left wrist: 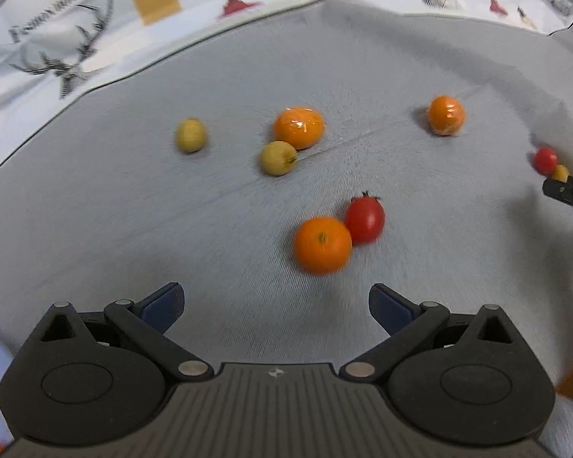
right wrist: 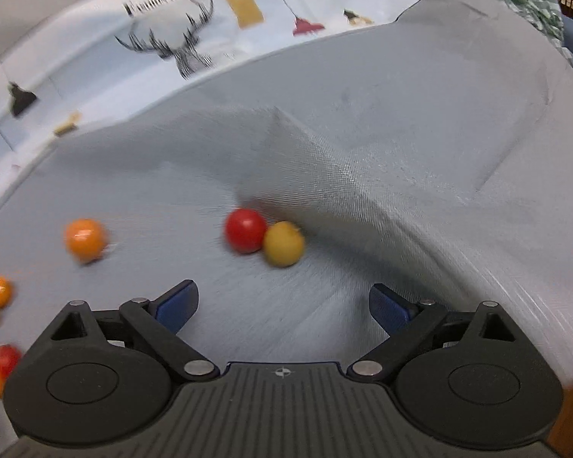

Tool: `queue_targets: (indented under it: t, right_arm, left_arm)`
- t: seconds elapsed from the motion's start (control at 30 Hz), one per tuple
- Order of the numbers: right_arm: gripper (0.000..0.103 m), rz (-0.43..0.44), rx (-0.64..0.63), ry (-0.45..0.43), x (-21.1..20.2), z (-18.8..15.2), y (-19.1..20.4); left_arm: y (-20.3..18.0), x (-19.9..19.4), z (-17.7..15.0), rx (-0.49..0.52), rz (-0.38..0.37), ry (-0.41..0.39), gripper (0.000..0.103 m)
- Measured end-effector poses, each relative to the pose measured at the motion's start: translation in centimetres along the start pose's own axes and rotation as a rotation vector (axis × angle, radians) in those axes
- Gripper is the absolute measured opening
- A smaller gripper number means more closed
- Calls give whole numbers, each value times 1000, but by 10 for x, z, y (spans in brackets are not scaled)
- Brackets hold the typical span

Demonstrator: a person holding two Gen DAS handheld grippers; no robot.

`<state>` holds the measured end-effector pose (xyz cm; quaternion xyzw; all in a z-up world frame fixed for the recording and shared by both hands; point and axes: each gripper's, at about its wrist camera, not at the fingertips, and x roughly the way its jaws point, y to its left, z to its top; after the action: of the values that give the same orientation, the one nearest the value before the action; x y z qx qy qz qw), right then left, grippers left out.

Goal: Organize fruits
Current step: 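Grasp another yellow fruit with the right tool while the left tool grasps a mandarin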

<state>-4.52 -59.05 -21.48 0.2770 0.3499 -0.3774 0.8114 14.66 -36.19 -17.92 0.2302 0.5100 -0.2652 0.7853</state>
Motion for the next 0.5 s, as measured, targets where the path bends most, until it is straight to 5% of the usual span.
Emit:
queue_targets:
  t: [0.17, 0.23, 0.27, 0.3, 0.33, 0.37, 0.5]
  right_arm:
    - [95, -44, -99, -32, 26, 3, 7]
    - [73, -60, -129, -70, 25, 0, 9]
    - [62, -54, -138, -91, 23, -1, 9]
    - [35, -44, -150, -107, 20, -1, 9]
    - [26, -50, -161, -112, 19, 0, 8]
    - [26, -51, -167, -108, 18, 2, 7]
    - [26, -24, -122, -65, 6, 7, -1]
  left_arm:
    - [-12, 33, 16, 45, 15, 34, 103]
    - [-13, 35, 20, 41, -1, 16, 103]
    - [-13, 34, 21, 36, -11, 2, 96]
    - [-12, 31, 20, 29, -26, -16, 86]
    - [-11, 28, 19, 24, -45, -21, 56]
    - [-9, 25, 18, 22, -67, -17, 40]
    - [2, 11, 12, -7, -117, -18, 40]
